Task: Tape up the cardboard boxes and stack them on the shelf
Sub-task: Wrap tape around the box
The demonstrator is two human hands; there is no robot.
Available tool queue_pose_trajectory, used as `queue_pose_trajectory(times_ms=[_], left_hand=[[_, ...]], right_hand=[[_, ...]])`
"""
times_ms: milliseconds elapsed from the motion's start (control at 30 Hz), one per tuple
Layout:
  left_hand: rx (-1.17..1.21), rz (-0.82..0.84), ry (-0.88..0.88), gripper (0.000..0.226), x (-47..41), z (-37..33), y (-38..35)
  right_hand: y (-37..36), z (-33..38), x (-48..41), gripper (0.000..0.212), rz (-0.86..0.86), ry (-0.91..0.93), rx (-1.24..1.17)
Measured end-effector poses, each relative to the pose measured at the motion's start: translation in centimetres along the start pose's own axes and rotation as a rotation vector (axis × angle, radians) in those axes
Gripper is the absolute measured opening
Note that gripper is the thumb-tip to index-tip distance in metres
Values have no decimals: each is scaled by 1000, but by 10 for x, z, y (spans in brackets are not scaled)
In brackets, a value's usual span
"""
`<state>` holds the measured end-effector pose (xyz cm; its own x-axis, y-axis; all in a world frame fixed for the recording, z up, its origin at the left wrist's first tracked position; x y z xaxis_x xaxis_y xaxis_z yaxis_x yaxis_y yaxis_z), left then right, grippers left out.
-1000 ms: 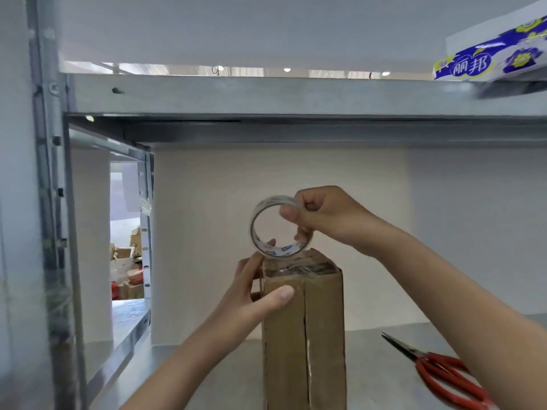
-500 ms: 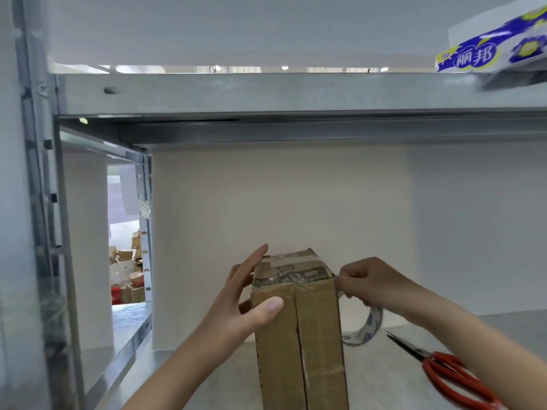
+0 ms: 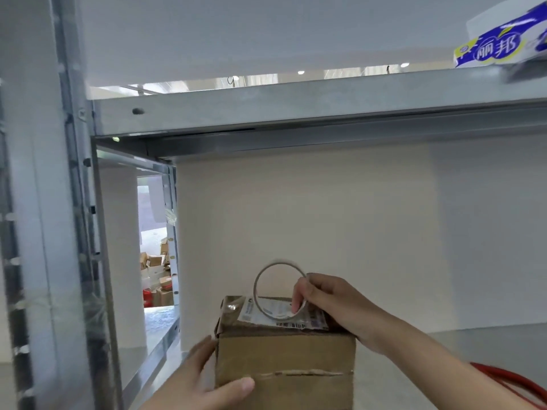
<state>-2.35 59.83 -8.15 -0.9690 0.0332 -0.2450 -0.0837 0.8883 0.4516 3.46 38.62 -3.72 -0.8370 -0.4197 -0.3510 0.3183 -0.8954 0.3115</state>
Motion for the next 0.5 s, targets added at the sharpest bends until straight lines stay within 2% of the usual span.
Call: queue_pose_trajectory(times_ms=[67, 133, 200, 267, 333, 433, 500], left_hand=[[-95, -55, -4, 147, 3, -11, 12], [-157, -102, -93, 141, 0, -29, 14], [-276, -55, -162, 135, -9, -42, 3], [-411, -1, -125, 149, -17, -38, -8], [-506, 22, -111, 151, -22, -33, -12], [-608, 92, -86, 146, -23, -30, -14], [-729, 133, -58, 133, -20, -31, -17]], right_hand=[[-16, 4, -6, 45, 57, 17, 82], [-30, 7, -10, 48, 79, 37, 122], [-36, 9, -11, 47, 58, 51, 137], [-33, 10, -11, 45, 31, 40, 140], [-26, 12, -12, 47, 36, 13, 112], [0, 22, -16, 51, -29, -29, 130], [26, 28, -18, 56, -114, -74, 148]])
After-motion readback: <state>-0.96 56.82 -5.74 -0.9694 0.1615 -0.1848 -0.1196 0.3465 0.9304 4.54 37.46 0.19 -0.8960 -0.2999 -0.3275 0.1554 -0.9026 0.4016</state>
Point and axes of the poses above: each hand's wrist, its own x-axis away from the middle knuckle, its own y-axis out of the back of the hand, z = x × y, the point moved 7 cm from there along -x, towards the middle knuckle, and after that the axes turned 1 degree about -y, right-handed, at the moved point
